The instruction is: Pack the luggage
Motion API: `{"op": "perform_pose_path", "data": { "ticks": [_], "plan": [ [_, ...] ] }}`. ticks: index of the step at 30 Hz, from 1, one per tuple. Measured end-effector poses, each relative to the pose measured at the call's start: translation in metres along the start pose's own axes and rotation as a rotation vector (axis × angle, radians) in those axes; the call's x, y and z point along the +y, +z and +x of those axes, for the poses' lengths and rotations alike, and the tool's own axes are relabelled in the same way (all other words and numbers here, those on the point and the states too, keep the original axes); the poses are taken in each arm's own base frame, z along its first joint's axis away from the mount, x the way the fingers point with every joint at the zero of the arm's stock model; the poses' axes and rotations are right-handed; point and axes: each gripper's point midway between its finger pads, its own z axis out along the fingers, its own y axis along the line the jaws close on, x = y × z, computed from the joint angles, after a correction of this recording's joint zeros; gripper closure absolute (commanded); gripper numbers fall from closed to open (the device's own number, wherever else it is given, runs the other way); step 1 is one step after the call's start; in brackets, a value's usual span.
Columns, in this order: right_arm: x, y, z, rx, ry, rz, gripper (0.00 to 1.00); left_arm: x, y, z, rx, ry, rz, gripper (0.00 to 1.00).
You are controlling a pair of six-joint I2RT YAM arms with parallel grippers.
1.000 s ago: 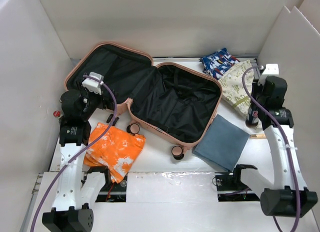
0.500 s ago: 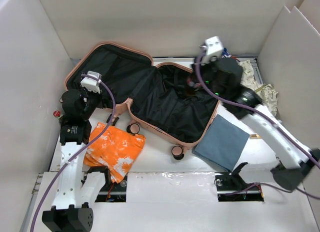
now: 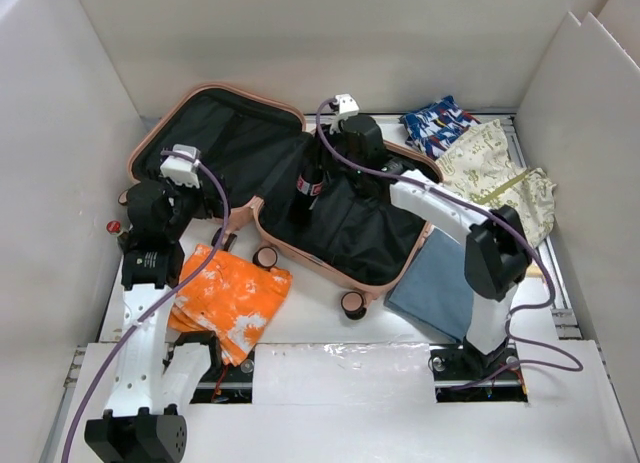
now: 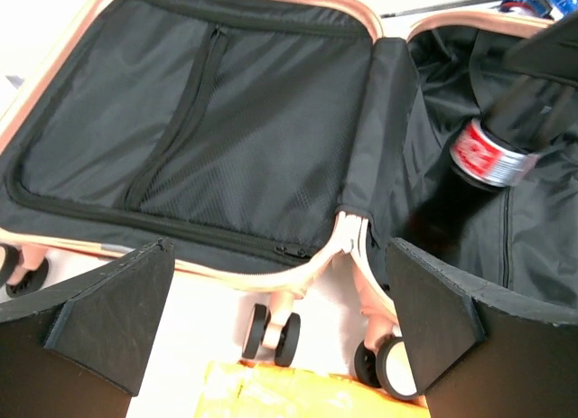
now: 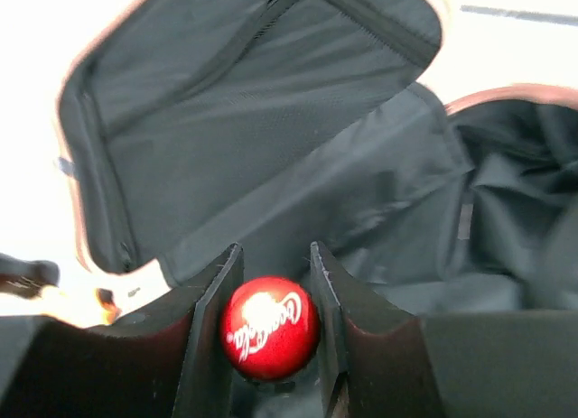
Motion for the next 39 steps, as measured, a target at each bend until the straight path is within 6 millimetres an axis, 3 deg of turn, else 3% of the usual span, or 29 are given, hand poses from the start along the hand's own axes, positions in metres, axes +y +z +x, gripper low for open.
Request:
{"op": "perform_pose_path", "data": {
  "ticks": [5,10,11,12,14,16,18,22,23,25,30,31,39],
  "plan": [
    [-0.021,0.022,0.028,0.001,0.223,-0.03,1.0,0.003,-0.001,0.009,0.02,-0.005,-0.017,0.0],
    [-0.053,0.027,0.032,-0.015,0.355,0.003,0.98,0.008,-0.002,0.014,0.029,-0.009,-0.037,0.0],
    [-0.058,0.031,0.032,-0.016,0.366,0.006,0.9,0.009,-0.002,0.016,0.032,-0.011,-0.04,0.0],
    [-0.061,0.035,0.032,-0.016,0.372,0.003,0.71,0.009,-0.002,0.017,0.035,-0.012,-0.041,0.0],
    [-0.071,0.046,0.031,-0.007,0.38,-0.006,0.53,0.01,-0.001,0.018,0.038,-0.013,-0.043,0.0],
    [-0.081,0.059,0.034,0.004,0.378,-0.015,0.44,0.01,-0.001,0.018,0.037,-0.013,-0.043,0.0],
    [-0.098,0.069,0.051,0.037,0.385,0.0,0.36,0.01,-0.001,0.018,0.037,-0.012,-0.043,0.0],
    [-0.138,0.077,0.11,0.17,0.468,0.048,0.26,0.01,-0.001,0.018,0.039,-0.009,-0.043,0.0],
    [-0.145,0.079,0.118,0.186,0.499,0.034,0.13,0.01,-0.002,0.018,0.039,-0.009,-0.043,0.0],
    [-0.14,0.084,0.105,0.182,0.509,-0.03,0.01,0.01,-0.002,0.019,0.044,-0.01,-0.043,0.0],
    [-0.134,0.081,0.101,0.235,0.424,-0.045,0.01,0.014,-0.008,0.012,0.058,0.002,-0.061,0.0],
    [-0.136,0.078,0.106,0.273,0.399,-0.028,0.01,0.016,-0.011,0.006,0.052,0.006,-0.076,0.0],
    [-0.15,0.064,0.054,0.31,0.148,0.107,0.01,0.064,-0.052,-0.046,0.053,0.105,-0.363,0.0]
  ]
}}
